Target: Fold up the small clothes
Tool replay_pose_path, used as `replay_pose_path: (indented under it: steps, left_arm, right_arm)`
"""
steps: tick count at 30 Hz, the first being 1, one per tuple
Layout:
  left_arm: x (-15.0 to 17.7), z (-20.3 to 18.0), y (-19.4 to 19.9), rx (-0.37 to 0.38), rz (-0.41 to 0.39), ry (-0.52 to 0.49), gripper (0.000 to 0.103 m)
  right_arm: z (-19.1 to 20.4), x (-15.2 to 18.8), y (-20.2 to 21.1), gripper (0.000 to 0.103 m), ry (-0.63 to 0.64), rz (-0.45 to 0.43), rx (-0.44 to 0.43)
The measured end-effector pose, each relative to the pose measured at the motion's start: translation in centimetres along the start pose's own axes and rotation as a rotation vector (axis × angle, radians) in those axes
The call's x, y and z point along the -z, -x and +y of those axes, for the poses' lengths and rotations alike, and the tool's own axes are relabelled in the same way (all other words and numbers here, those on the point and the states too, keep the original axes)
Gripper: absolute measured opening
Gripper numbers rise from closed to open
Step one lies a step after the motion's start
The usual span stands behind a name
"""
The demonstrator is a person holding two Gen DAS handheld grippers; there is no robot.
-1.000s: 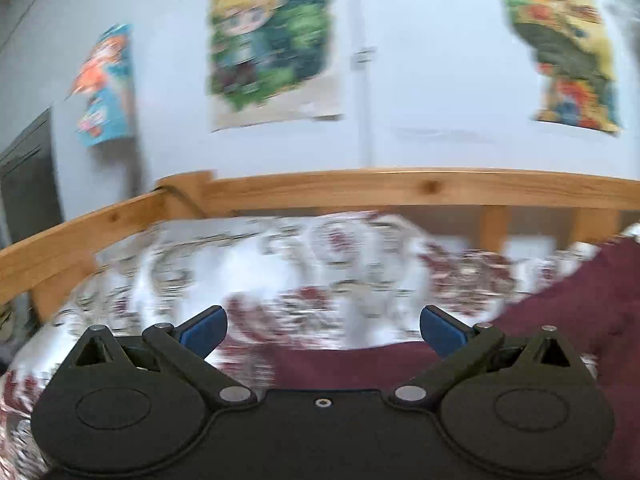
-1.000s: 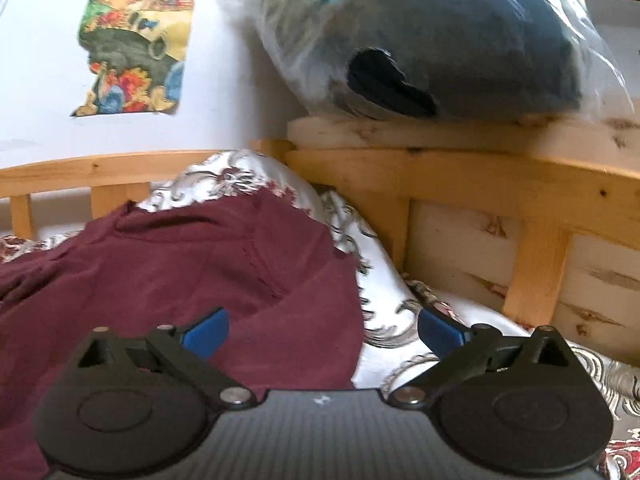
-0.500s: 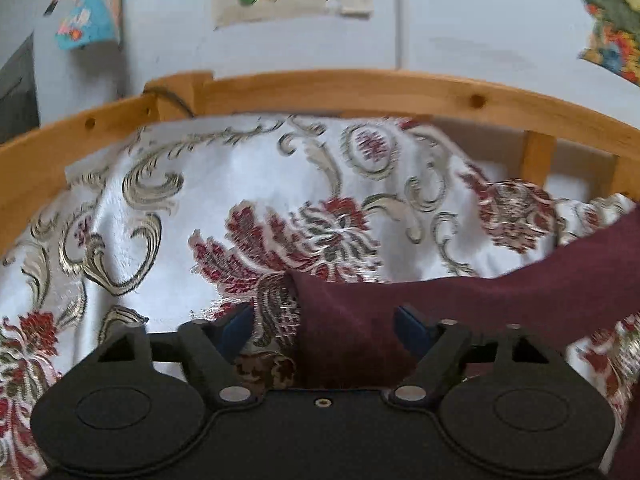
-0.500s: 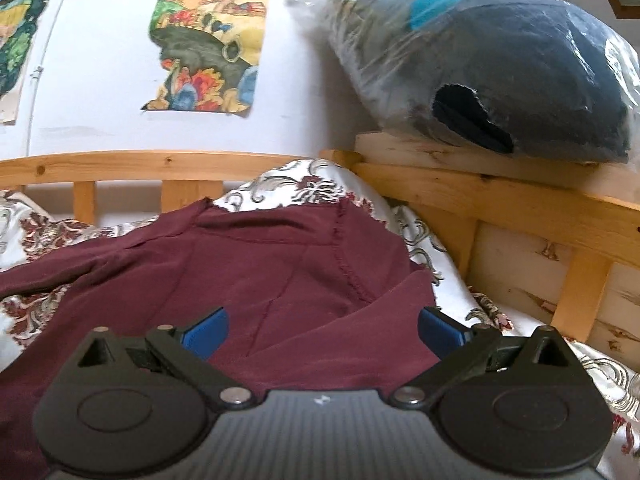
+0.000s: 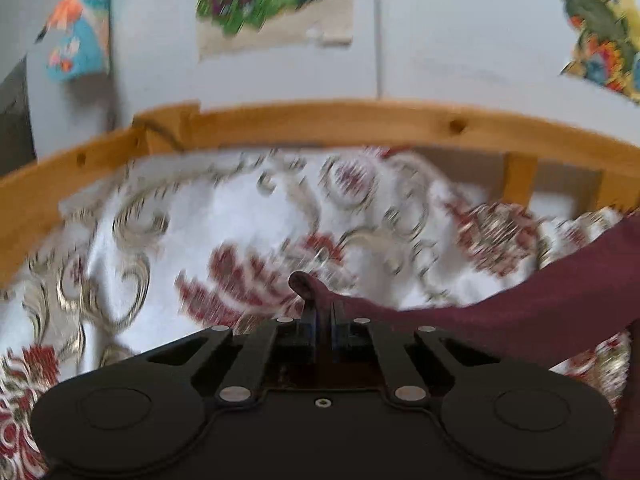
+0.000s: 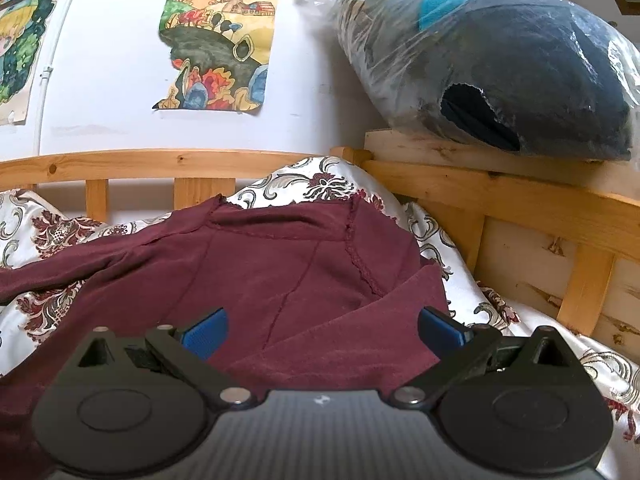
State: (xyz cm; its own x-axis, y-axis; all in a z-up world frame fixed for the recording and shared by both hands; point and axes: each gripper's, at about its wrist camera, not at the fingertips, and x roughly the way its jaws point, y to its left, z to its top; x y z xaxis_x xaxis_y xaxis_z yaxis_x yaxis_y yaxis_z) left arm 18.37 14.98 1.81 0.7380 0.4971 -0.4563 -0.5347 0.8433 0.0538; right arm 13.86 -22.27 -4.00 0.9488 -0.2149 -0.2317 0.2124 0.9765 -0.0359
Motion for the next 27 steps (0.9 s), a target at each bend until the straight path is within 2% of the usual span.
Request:
replay_pose_path:
  steps: [3, 6, 10, 12, 16, 20, 22, 27]
  left_arm:
    - [-2.1, -2.0, 2.5, 0.066, -0.063, 0.002, 0.006]
    - [-4.3, -4.8, 6.0, 0.175, -0.149, -0.023, 0.005]
    - [-6.0, -9.6, 10.7, 0.363, -0.252, -0.102, 0.005]
    - [-6.2, -11.9, 12.6, 0.466, -0.275, -0.142, 0.005]
    - [-5.2, -16.3, 15.5, 0.680, -0.275, -0.206, 0.005]
    - [-2.9, -20.4, 17.0, 0.859, -0.230, -0.259, 0.005]
    - [-1.3, -22.3, 17.3, 0.918, -0.197, -0.292, 0.005]
    - [3.0, -25.1, 17.7, 0.983, -0.128, -0.375, 0.005]
  right_arm:
    - [-0.1, 0.0, 0.0, 0.103, -0.002, -0.002, -0.002]
    - [-0.2, 0.0, 0.1, 0.103, -0.006, -0.005, 0.005]
    - [-0.5, 0.0, 0.3, 0.103, -0.012, -0.004, 0.021]
    - [-0.9, -0.2, 0.4, 0.103, -0.018, -0.007, 0.034]
    - [-2.0, -0.3, 0.5, 0.103, -0.035, -0.007, 0.066]
    - [-3.3, -0.2, 0.4, 0.103, -0.063, 0.004, 0.097]
    - [-4.1, -0.2, 0.3, 0.103, -0.086, 0.007, 0.106]
    - [-6.2, -0.1, 0.2, 0.103, -0.132, 0.017, 0.155]
